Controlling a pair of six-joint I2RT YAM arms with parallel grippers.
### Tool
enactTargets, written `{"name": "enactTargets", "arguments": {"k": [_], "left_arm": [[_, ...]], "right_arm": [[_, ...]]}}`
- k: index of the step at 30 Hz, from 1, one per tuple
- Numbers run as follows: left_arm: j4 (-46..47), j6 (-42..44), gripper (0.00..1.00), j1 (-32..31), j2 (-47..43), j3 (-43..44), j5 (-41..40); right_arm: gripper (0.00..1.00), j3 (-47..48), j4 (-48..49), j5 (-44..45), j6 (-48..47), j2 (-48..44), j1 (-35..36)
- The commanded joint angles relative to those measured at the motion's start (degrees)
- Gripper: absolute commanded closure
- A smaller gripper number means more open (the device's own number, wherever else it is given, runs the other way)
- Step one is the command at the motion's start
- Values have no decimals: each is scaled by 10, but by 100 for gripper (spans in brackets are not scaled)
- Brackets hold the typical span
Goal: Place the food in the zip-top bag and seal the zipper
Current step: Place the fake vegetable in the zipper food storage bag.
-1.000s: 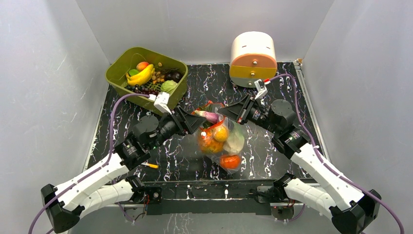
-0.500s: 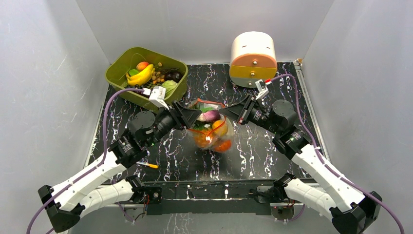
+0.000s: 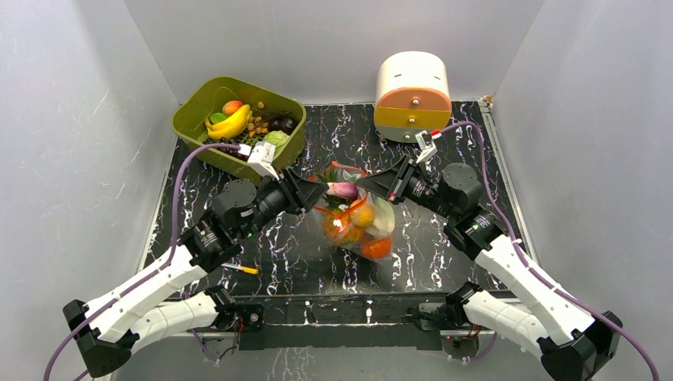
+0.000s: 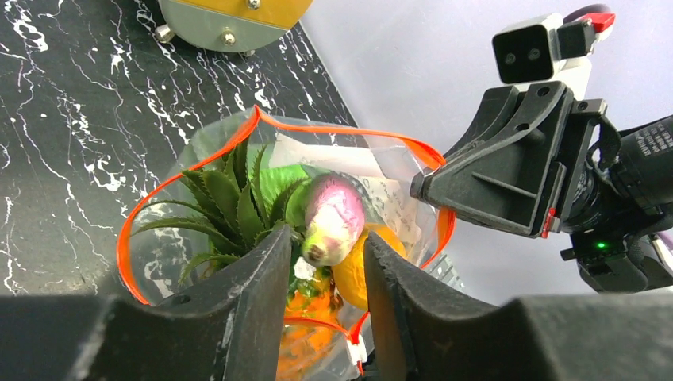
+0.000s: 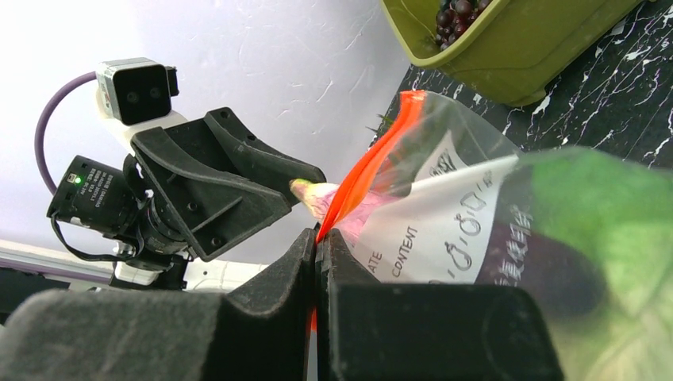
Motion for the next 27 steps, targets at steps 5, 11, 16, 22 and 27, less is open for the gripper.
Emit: {"name": "enactTargets", "arguments": {"k": [5,11,16,22,27], "left_arm": [[-12,47,76,-2,6,26,4],[-8,57,100,-2,-3,19,5],[13,58,100,-2,18,6,61],[3,72,100,-2,70,21,108],[0,77,100,-2,91,26,117]], "right_arm": [[100,-2,85,-10,14,-11,-1],[100,-5,94,-19,16,-2,-1],[100,1,124,-48,26,22,-1],[100,27,131,-92,14,65,-1],[100,68,98,-114,-17,84,-1]]}}
